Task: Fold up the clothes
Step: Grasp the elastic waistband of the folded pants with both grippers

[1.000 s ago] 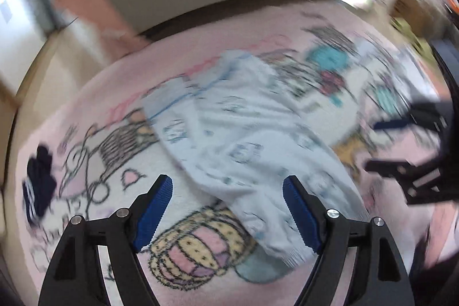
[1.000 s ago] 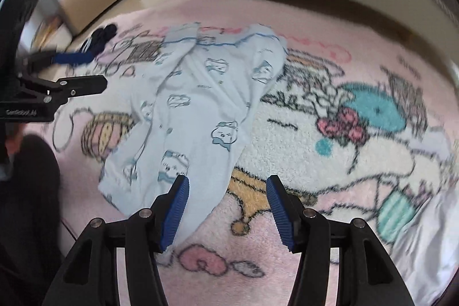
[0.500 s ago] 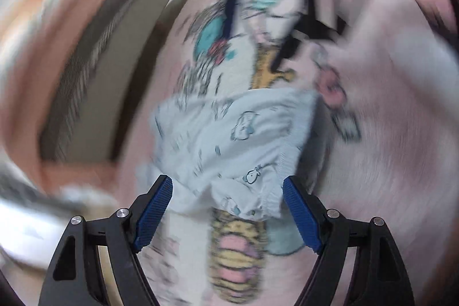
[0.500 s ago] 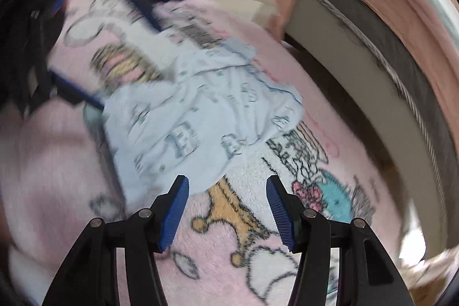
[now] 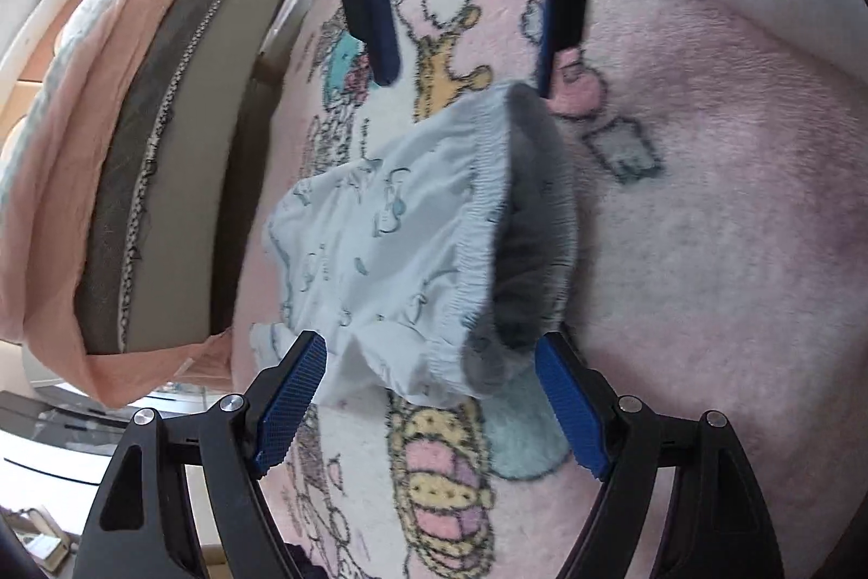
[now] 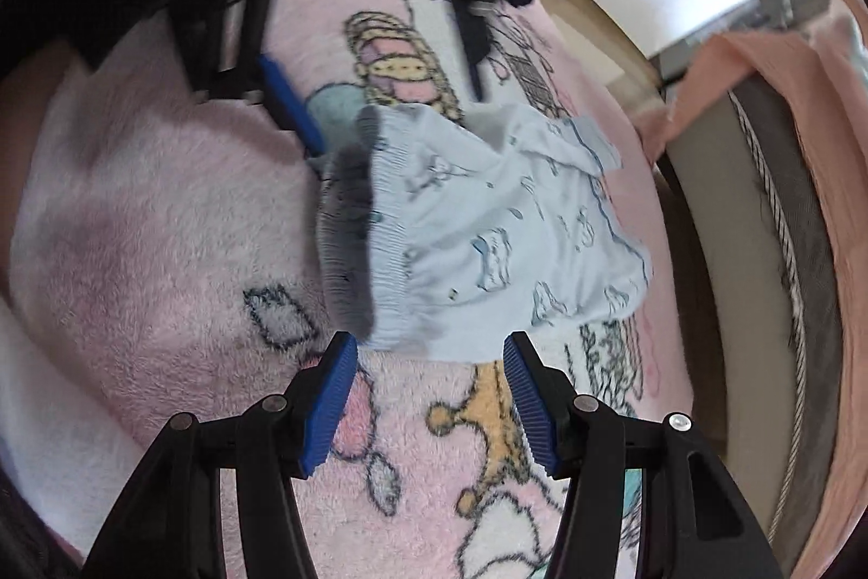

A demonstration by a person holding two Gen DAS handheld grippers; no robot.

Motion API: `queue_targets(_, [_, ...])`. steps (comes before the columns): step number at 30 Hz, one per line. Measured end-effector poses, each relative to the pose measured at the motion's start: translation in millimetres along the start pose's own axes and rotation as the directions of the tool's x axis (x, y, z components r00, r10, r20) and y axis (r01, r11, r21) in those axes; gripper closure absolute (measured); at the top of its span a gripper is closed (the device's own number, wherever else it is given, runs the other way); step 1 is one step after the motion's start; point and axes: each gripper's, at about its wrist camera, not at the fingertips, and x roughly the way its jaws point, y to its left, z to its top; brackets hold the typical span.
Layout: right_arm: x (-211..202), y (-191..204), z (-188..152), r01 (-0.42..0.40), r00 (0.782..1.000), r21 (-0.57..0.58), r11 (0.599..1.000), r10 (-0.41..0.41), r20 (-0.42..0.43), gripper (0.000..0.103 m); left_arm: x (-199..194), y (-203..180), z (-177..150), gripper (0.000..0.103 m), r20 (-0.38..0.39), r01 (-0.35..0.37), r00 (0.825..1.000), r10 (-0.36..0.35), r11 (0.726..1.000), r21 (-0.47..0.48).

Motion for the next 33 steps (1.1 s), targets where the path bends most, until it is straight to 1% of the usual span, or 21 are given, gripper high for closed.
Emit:
queue_targets(3, [2.8, 16.7, 0.4, 0.025, 1.0, -0.096, 0.995, -0.025, 0.003, 0.047, 3.2, -6.8, 1.6, 0.024, 0.008, 0.007, 1.0, -0.007, 1.0, 0.022])
queue_targets(5, [4.9, 27.8, -0.8, 0.034, 0.999, -0.155, 0.987, -0.035, -0.001, 0.047, 2.3, -15.6, 0.2, 0.024, 0.016, 0.002, 1.0, -0.003, 0.998, 0.057])
queue_targets(8, [6.2, 39.3, -4.9, 0.057, 0.998, -0.209, 0.976, -0.061, -0.011, 0.047, 2.5, -29.3, -1.1, 0.024, 0.026, -0.011, 1.0, 0.008, 0.993, 0.115])
queue_targets(11, [11.5, 47.3, -8.3, 0.111, 0.993, -0.261, 0.959, -0.12, -0.02, 0.047, 3.9, -37.9, 0.1, 0.024, 0.046, -0.054, 0.998, 0.047, 0.986, 0.157])
queue_targets(13, [16.2, 53.0, -9.9, 0.157, 0.985, -0.304, 0.94, -0.172, -0.023, 0.047, 5.9, -37.0, 1.4, 0.023, 0.047, -0.063, 0.997, 0.056, 0.986, 0.153])
queue_targets(15, [19.7, 57.1, -9.2, 0.186, 0.979, -0.333, 0.924, -0.203, -0.015, 0.046, 8.9, -35.8, 2.5, 0.021, 0.048, -0.076, 0.996, 0.069, 0.986, 0.15])
queue_targets(19, [26.7, 61.1, -5.7, 0.229, 0.971, -0.353, 0.907, -0.238, 0.017, 0.041, 11.9, -40.2, 1.3, 0.012, 0.086, -0.152, 0.987, 0.138, 0.971, 0.184])
queue_targets(20, [28.0, 60.9, -4.9, 0.24, 0.969, -0.352, 0.905, -0.247, 0.025, 0.038, 12.2, -40.5, 0.8, 0.01, 0.095, -0.16, 0.985, 0.144, 0.968, 0.191])
queue_targets(21, [29.1, 59.5, -4.1, 0.253, 0.966, -0.346, 0.903, -0.257, 0.033, 0.031, 12.4, -40.8, 0.4, 0.01, 0.104, -0.169, 0.983, 0.151, 0.966, 0.198])
queue_targets(22, [29.1, 57.6, -3.5, 0.258, 0.965, -0.337, 0.905, -0.261, 0.038, 0.027, 12.6, -41.0, -0.1, 0.009, 0.113, -0.178, 0.981, 0.157, 0.963, 0.204])
queue_targets(26, [29.1, 48.6, -2.7, 0.24, 0.969, -0.293, 0.925, -0.246, 0.018, 0.027, 17.4, -37.5, -2.3, 0.004, 0.139, -0.218, 0.972, 0.191, 0.951, 0.217])
queue_targets(27, [30.5, 47.2, -2.5, 0.248, 0.967, -0.292, 0.924, -0.255, 0.013, 0.027, 19.8, -34.2, -1.9, 0.004, 0.135, -0.214, 0.973, 0.188, 0.955, 0.208])
queue_targets(28, [31.9, 45.9, -2.2, 0.256, 0.964, -0.29, 0.922, -0.265, 0.009, 0.027, 22.2, -30.9, -1.6, 0.0, 0.132, -0.209, 0.974, 0.185, 0.958, 0.198])
queue_targets(30, [36.6, 44.1, -0.8, 0.283, 0.955, -0.292, 0.914, -0.296, -0.001, 0.027, 27.0, -25.4, 1.4, 0.0, 0.119, -0.193, 0.978, 0.173, 0.964, 0.181])
queue_targets(33, [42.0, 40.7, 2.4, 0.283, 0.955, -0.277, 0.918, -0.296, -0.007, 0.027, 29.1, -23.3, 4.8, 0.0, 0.121, -0.196, 0.977, 0.176, 0.964, 0.181])
